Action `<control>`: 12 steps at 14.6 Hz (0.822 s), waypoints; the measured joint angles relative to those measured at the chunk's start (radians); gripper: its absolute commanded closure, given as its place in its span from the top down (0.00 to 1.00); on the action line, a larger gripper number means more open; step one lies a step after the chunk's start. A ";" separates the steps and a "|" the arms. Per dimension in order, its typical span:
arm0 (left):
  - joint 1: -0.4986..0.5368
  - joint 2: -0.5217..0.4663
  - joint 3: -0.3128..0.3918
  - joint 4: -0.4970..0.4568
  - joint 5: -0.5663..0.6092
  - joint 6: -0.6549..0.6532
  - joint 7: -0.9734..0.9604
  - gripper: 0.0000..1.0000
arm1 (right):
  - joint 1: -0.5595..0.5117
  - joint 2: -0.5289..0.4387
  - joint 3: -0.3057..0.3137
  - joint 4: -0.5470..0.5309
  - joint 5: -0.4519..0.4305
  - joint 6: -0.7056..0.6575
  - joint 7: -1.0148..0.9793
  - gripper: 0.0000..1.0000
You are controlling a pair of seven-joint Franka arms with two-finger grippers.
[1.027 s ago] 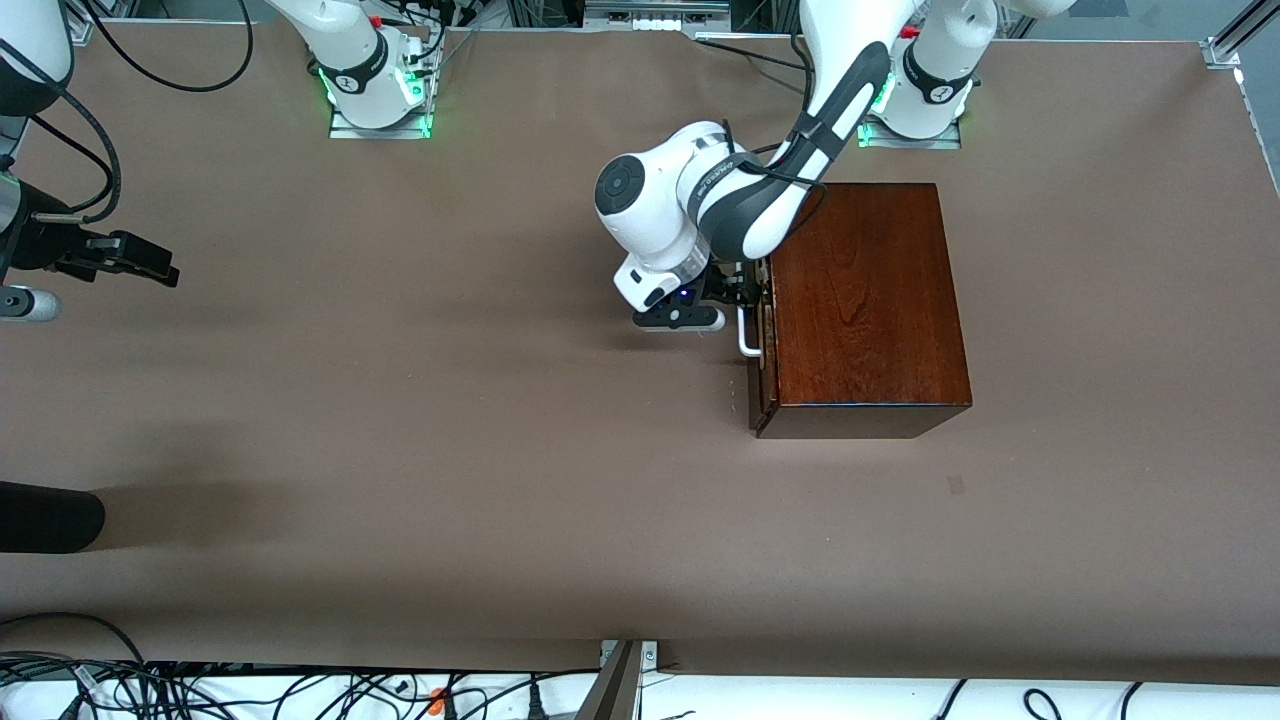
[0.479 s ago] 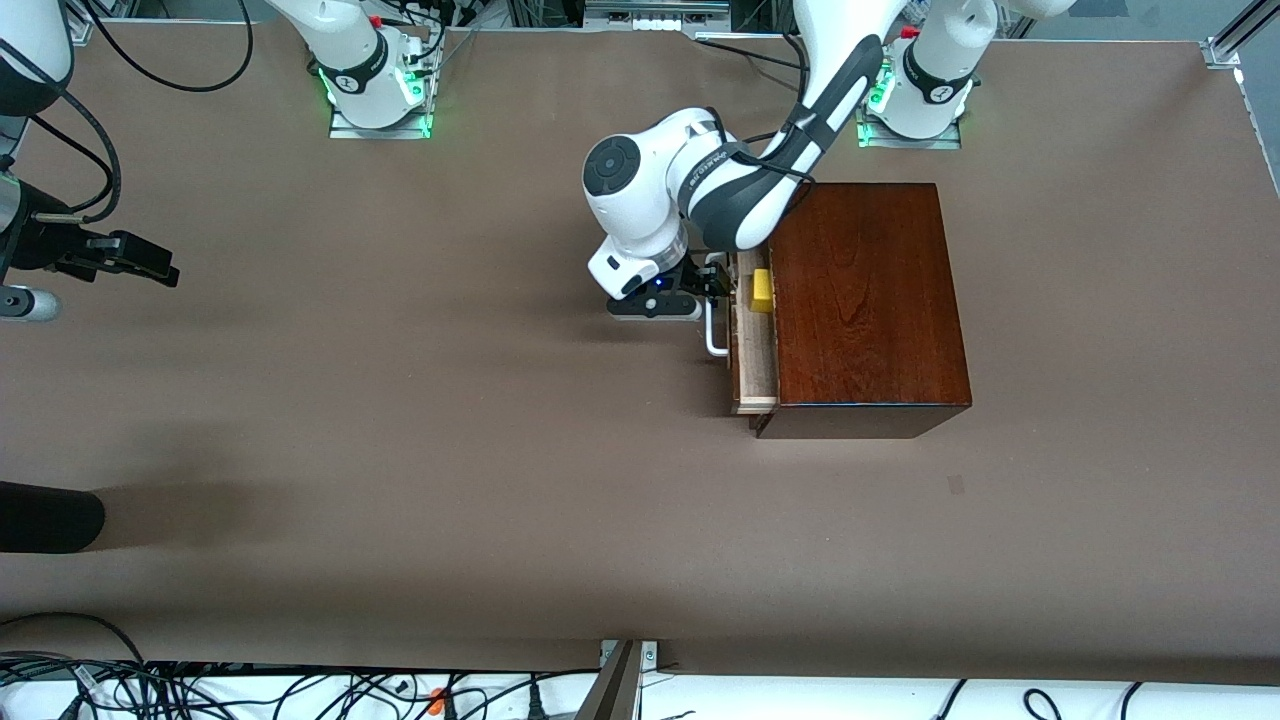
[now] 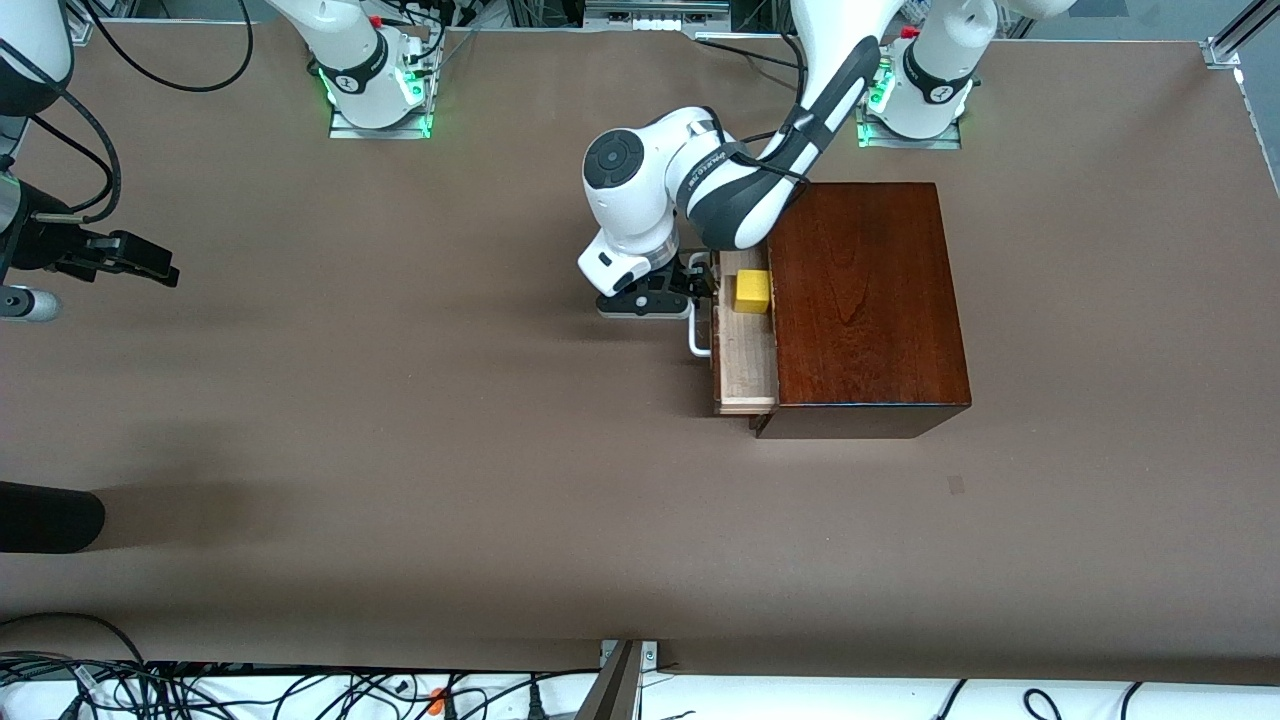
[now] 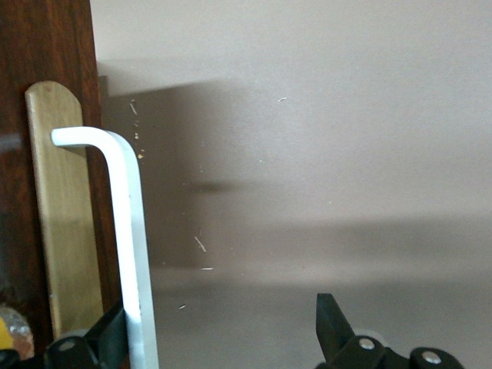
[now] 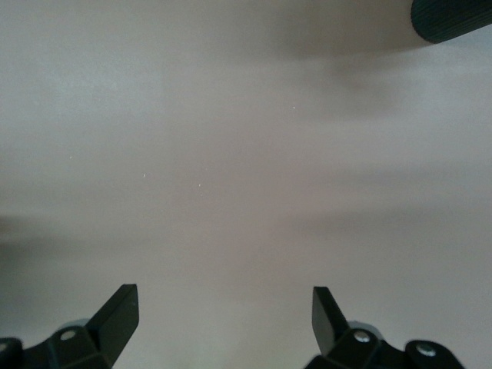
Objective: Open drawer, take yellow block, close drawer
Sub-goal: 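Pull the drawer open by its handle with the left gripper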
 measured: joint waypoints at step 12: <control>-0.018 0.018 0.010 0.027 -0.041 0.047 -0.019 1.00 | 0.000 0.000 0.000 0.000 0.000 0.000 0.000 1.00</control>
